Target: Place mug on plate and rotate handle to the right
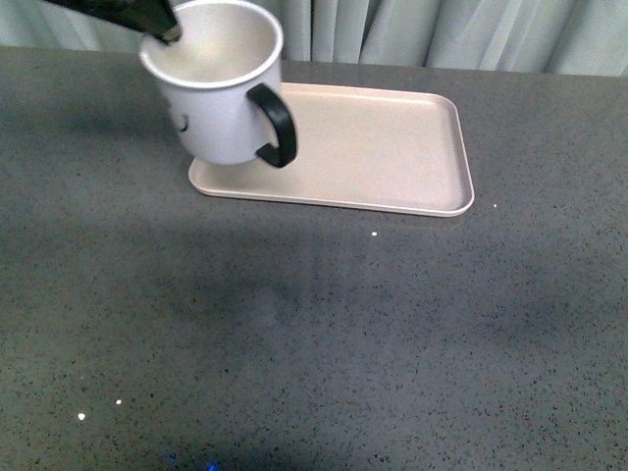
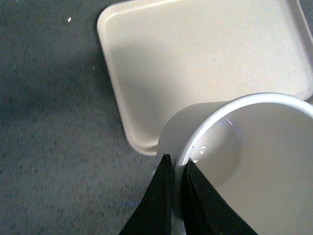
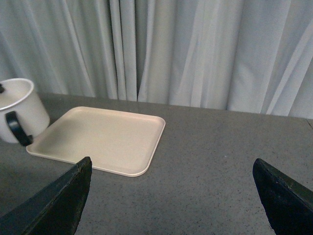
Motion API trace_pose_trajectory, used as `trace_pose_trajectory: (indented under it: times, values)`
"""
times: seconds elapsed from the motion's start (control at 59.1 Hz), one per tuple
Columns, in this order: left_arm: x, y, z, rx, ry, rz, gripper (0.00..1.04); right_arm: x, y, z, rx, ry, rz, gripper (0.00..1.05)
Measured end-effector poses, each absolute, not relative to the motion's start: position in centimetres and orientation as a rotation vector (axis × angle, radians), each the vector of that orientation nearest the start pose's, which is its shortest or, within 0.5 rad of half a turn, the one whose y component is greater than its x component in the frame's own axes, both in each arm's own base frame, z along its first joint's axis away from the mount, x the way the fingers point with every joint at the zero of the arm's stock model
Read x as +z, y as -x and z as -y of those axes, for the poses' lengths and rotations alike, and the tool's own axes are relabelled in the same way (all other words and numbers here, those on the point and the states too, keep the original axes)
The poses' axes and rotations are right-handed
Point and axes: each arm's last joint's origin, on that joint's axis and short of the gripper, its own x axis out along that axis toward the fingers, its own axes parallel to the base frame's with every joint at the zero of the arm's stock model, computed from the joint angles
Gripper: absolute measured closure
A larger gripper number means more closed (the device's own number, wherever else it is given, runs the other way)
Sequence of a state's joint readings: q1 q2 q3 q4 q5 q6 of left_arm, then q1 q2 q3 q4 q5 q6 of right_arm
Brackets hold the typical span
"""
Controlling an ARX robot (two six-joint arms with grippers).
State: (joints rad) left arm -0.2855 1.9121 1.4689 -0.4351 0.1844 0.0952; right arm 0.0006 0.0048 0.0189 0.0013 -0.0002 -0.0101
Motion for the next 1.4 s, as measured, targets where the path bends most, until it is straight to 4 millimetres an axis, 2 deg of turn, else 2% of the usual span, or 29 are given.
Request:
trace_pose_trajectory:
  times: [0.22, 0.491, 0.744, 0.93, 1.167, 1.404]
  values:
    - [21.3, -43.3, 16.0, -0.511, -0.173, -0.897, 1.03, 17.0, -9.7, 0.0, 0.001, 0.01, 0.015, 0.09]
    - [19.0, -45.0, 18.9, -0.543, -0.206, -0.947, 1.03, 17.0, -9.7, 0.0, 0.001, 0.01, 0.015, 0.09]
    - [17.8, -46.0, 19.6, -0.541, -0.227, -0.981, 1.03, 17.0, -9.7, 0.0, 0.0, 0.01, 0.015, 0.09]
    - [16.1, -46.7, 20.0, -0.542, -0.21, -1.022, 1.03, 17.0, -9.7, 0.0, 0.0, 0.01, 0.015, 0.09]
    - [15.6, -46.8, 20.1, -0.534, -0.193, -1.036, 1.02, 17.0, -9.7, 0.0, 0.001, 0.01, 0.015, 0.09]
    - [15.7, -46.8, 20.4, -0.548, -0.154, -1.016, 0.67, 17.0, -9.7, 0.0, 0.001, 0.01, 0.015, 0.09]
